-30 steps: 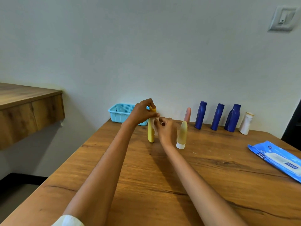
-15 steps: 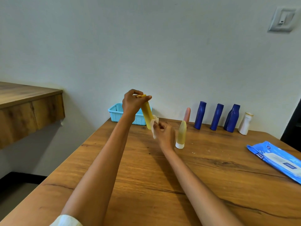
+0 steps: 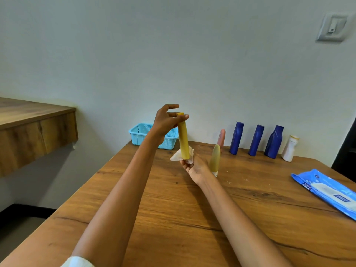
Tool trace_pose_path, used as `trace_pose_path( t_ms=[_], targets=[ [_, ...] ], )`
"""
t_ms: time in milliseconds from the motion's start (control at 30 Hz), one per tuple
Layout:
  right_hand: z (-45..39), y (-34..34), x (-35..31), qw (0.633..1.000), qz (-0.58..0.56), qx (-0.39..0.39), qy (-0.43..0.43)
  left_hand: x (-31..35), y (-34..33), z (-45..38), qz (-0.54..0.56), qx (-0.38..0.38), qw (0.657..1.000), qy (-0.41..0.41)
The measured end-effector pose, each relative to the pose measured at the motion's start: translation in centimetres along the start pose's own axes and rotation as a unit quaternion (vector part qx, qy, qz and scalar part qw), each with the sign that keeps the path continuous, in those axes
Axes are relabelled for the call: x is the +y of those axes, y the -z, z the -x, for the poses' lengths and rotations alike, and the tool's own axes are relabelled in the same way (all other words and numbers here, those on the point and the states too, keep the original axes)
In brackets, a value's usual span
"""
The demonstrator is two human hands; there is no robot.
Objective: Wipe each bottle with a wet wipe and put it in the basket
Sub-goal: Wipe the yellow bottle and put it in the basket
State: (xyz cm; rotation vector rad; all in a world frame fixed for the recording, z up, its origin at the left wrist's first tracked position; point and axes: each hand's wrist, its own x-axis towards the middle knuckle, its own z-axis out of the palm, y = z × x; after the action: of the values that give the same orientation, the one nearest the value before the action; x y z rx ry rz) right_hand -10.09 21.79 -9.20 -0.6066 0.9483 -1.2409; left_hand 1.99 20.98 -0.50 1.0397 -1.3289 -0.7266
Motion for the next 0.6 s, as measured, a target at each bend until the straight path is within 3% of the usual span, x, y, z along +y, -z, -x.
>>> trace_pose_path(
  t_ms=[367, 600],
  targets=[
    [0.6, -0.2, 0.6, 0.994, -0.061, -0.017, -0.088, -1.6, 0.1, -0.1, -0.072, 0.039, 0.993, -0.082],
    [1.3, -0.6, 0.3, 0.997, 0.016, -0.006, -0.074, -2.0, -0.4, 0.2, -0.115, 0.038, 0.986, -0.113]
  ],
)
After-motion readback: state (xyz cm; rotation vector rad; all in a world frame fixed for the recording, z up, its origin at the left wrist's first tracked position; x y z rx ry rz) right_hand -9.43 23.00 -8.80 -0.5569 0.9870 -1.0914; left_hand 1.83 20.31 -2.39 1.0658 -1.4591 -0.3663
